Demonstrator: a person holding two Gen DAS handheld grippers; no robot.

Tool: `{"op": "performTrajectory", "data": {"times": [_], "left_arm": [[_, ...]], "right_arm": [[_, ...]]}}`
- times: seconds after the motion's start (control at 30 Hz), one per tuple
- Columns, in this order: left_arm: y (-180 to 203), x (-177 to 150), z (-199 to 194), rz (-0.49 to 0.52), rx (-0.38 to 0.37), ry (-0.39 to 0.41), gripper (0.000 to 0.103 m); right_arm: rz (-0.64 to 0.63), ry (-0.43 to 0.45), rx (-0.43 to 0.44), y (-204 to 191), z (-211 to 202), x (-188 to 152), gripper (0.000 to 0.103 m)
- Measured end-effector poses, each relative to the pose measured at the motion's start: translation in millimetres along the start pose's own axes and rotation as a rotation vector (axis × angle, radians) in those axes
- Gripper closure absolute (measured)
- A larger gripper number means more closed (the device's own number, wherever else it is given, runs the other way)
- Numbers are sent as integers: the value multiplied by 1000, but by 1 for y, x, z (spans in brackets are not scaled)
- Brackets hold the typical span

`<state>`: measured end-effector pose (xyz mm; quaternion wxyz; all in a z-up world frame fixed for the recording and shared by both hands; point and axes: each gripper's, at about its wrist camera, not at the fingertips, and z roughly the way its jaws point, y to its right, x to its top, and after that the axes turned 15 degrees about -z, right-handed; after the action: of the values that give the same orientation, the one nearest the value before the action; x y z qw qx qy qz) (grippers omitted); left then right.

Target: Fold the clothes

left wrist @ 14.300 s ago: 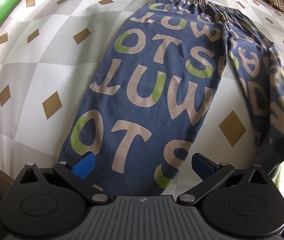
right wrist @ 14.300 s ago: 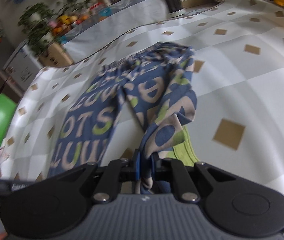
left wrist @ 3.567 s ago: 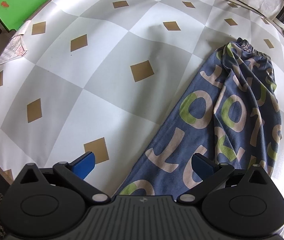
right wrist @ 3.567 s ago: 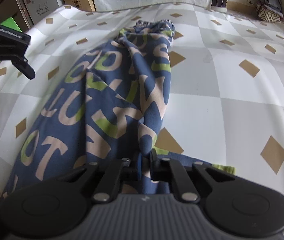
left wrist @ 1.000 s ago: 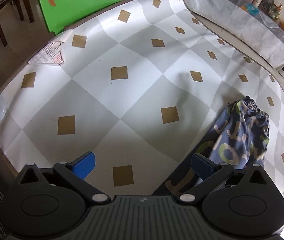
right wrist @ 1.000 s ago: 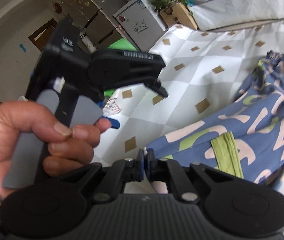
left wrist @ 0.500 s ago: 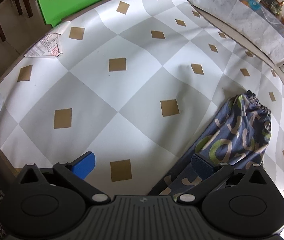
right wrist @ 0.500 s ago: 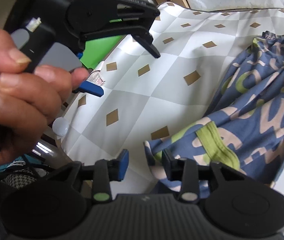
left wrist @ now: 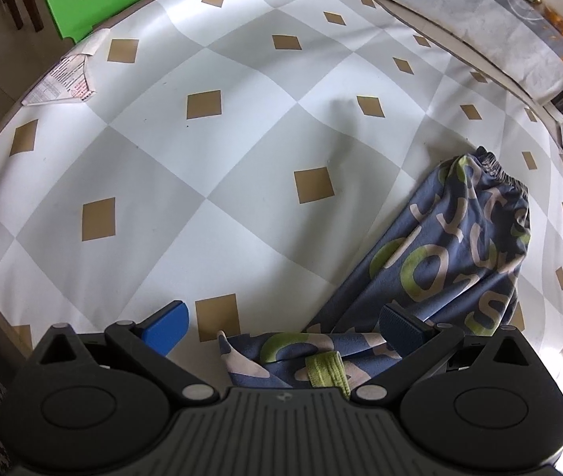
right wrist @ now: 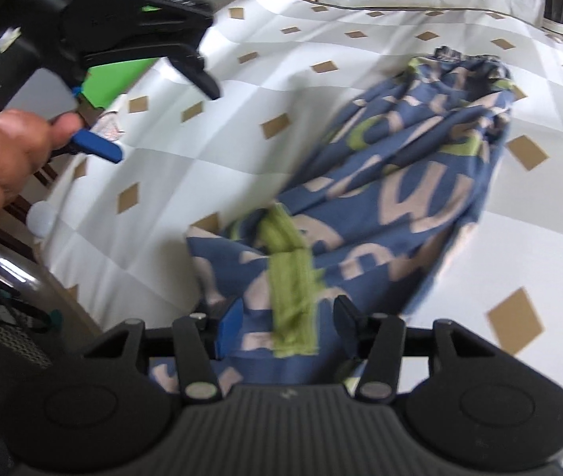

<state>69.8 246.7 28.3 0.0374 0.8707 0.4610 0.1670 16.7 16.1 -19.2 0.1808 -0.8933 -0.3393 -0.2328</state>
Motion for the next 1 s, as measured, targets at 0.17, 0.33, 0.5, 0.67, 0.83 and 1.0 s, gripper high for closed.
{"op": "performTrajectory", "data": {"times": [0.17, 0.33, 0.5, 0.67, 0.83, 1.0], "left_arm": [[1, 0, 6, -16, 19, 8, 0], [-1, 4, 19, -24, 53, 8, 0], [-7, 12, 30, -63, 69, 1, 0], [-14, 22, 34, -116, 58, 0, 0], [-17, 29, 41, -129, 62, -8, 0], [-20, 34, 51, -152, 51, -43, 0]], "right_arm": [[12, 36, -33, 19, -5, 7, 55], [23, 69, -57, 35, 2, 23, 55], [24, 95, -68, 43, 18, 43, 55], [-14, 104, -96, 43, 41, 64, 58], [-29, 106, -136, 42, 69, 86, 64], [-28, 100, -163, 45, 97, 104, 65]]}}
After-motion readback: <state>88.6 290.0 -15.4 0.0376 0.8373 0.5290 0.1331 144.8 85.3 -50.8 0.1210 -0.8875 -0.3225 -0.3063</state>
